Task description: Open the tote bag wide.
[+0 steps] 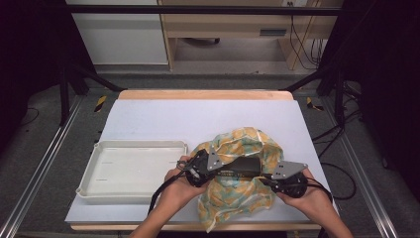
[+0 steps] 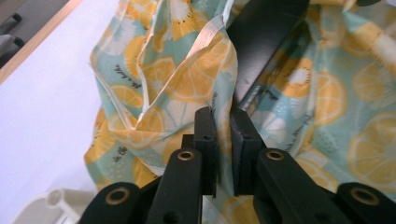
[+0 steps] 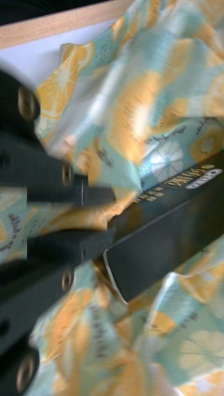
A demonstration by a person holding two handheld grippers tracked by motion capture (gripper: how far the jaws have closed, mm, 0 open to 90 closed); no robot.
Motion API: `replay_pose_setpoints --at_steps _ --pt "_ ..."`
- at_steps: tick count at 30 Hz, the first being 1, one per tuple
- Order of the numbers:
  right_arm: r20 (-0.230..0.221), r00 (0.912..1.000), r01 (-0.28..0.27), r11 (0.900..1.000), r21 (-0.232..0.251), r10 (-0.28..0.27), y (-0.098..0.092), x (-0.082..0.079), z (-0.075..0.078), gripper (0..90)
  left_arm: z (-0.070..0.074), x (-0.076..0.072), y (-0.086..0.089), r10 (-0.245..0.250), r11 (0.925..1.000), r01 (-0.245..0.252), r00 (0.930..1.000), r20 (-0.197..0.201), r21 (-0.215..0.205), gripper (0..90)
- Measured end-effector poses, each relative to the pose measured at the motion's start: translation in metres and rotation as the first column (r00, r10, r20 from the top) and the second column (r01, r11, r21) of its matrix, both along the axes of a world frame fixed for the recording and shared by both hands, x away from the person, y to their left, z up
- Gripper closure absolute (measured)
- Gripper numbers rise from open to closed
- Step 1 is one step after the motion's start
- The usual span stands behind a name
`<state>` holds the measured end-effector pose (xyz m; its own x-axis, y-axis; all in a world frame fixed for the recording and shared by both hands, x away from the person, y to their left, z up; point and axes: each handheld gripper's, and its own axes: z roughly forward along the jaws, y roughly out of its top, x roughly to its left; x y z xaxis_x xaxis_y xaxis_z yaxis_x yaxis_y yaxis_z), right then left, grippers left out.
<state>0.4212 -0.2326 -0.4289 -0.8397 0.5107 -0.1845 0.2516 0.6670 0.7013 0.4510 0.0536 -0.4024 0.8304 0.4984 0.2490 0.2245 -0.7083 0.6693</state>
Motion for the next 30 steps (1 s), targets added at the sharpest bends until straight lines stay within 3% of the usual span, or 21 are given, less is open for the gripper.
replay_pose_setpoints --at_steps 2,8,12,16,21,28,30 --pt "-0.019 0.9998 0.009 1.0 0.012 -0.009 -0.006 -0.003 -0.005 89.9 0.001 0.003 0.008 0.008 0.9999 -0.009 0.9998 -0.016 -0.014 84.4" --pt "-0.044 0.9982 0.04 0.999 0.006 -0.04 -0.012 -0.007 -0.015 90.0 0.0 0.009 0.022 0.048 0.9987 -0.048 0.9988 -0.003 -0.018 85.8" --pt "-0.049 0.9971 0.058 0.998 -0.009 -0.059 -0.015 -0.009 -0.023 90.0 0.001 0.016 0.035 0.084 0.9964 -0.084 0.9965 0.006 -0.013 86.8" --pt "-0.054 0.9955 0.077 0.997 -0.007 -0.077 -0.016 -0.011 -0.031 90.0 0.001 0.025 0.039 0.097 0.9952 -0.097 0.9951 0.016 0.013 88.0" --pt "-0.055 0.9937 0.097 0.995 -0.007 -0.097 -0.022 -0.013 -0.039 90.0 -0.001 0.036 0.045 0.125 0.992 -0.126 0.9918 0.026 0.014 88.3" --pt "-0.065 0.9927 0.101 0.995 -0.017 -0.101 -0.023 -0.015 -0.042 90.0 -0.006 0.049 0.051 0.172 0.985 -0.173 0.9844 0.035 0.003 88.4" --pt "-0.073 0.9916 0.106 0.994 -0.019 -0.107 -0.023 -0.016 -0.043 90.0 -0.006 0.054 0.055 0.199 0.9799 -0.198 0.9792 0.039 -0.021 88.5"
